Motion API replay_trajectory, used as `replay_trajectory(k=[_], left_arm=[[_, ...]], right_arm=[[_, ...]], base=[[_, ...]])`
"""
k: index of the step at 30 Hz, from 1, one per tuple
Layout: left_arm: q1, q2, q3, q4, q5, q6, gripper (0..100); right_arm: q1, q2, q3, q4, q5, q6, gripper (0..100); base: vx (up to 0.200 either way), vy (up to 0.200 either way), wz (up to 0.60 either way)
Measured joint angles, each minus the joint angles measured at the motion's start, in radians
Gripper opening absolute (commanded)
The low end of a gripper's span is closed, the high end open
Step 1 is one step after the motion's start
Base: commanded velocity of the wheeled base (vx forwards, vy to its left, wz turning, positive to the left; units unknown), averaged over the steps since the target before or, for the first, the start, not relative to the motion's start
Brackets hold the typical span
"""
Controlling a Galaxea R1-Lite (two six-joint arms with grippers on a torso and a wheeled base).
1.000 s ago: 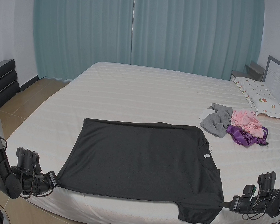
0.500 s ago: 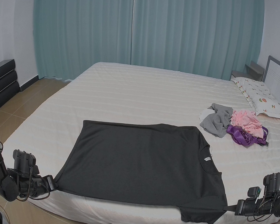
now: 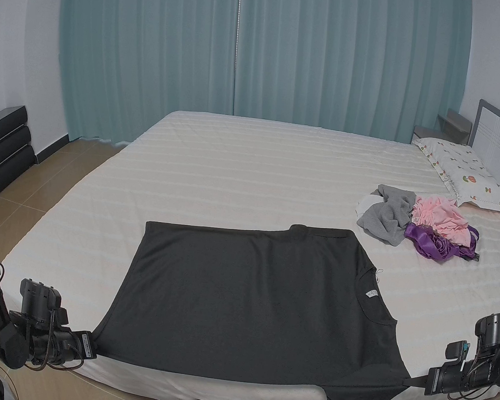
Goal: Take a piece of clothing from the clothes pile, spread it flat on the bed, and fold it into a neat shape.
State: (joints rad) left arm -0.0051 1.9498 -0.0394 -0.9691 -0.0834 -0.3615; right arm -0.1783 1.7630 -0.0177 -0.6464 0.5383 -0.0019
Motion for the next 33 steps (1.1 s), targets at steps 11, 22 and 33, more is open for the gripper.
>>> replay_trajectory(k=[11, 22, 33], left_arm=[[-0.007, -0.048, 0.021, 0.084, 0.034, 0.059, 0], [-0.01, -0.151, 0.022, 0.259, 0.04, 0.149, 0], [-0.03, -0.249, 0.018, 0.407, 0.044, 0.162, 0]], right_arm=[[-0.005, -0.093, 0.0, 0.127, -0.001, -0.045, 0], [-0.004, -0.179, 0.0, 0.26, -0.003, -0.083, 0], [0.001, -0.289, 0.0, 0.38, -0.016, -0.096, 0]], base=[[0.0, 0.0, 0.0], [0.0, 0.0, 0.0], [0.0, 0.0, 0.0]])
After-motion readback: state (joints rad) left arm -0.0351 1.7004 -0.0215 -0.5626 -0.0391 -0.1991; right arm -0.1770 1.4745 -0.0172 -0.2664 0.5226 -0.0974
